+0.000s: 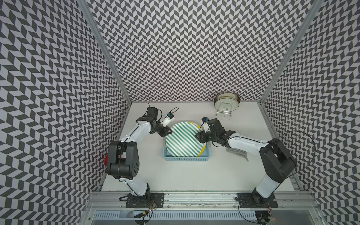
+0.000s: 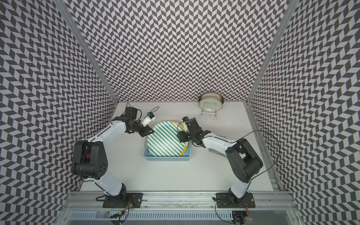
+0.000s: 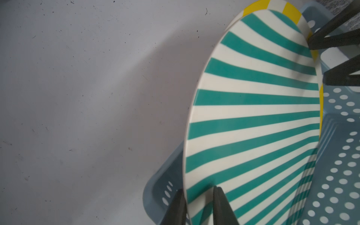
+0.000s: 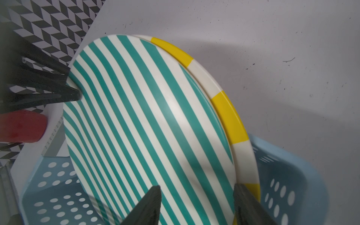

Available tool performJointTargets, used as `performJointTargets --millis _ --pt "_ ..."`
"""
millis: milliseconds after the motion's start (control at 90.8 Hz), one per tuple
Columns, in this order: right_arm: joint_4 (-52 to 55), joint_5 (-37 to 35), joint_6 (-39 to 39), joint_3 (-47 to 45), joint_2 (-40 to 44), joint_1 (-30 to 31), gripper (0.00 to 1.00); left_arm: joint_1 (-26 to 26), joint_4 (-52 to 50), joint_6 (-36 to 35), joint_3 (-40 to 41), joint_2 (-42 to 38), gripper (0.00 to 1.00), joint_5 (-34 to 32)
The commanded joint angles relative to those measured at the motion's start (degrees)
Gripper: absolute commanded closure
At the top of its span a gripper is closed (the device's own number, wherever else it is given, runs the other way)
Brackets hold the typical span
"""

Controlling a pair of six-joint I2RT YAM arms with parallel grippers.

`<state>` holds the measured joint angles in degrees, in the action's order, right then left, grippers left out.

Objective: Wipe the wet plate dry
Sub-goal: Pick up the plate from the bin.

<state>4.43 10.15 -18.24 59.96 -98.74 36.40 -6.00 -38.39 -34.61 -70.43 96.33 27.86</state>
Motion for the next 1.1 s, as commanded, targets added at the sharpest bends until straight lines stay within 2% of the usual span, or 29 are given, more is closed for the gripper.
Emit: performJointTargets --millis 0,364,749,1091 --pt "3.0 2.9 -1.0 -0.2 -2.6 0.6 0.38 -0.6 -1.5 -0.9 -1.9 0.8 0.79 1.2" --pt "2.8 2.7 -1.2 -0.3 -2.5 0.5 0.38 -1.0 -2.0 -0.7 -3.0 1.0 1.00 0.3" --pt "1.5 1.2 -1.5 -1.3 -0.3 0.5 0.37 -2.2 -3.7 -0.6 -4.8 -2.2 1.00 -0.5" --pt "-0.3 -1.5 -0.2 -3.2 8.5 0.5 0.34 -4.3 -5.1 0.7 -5.7 -6.6 1.00 1.3"
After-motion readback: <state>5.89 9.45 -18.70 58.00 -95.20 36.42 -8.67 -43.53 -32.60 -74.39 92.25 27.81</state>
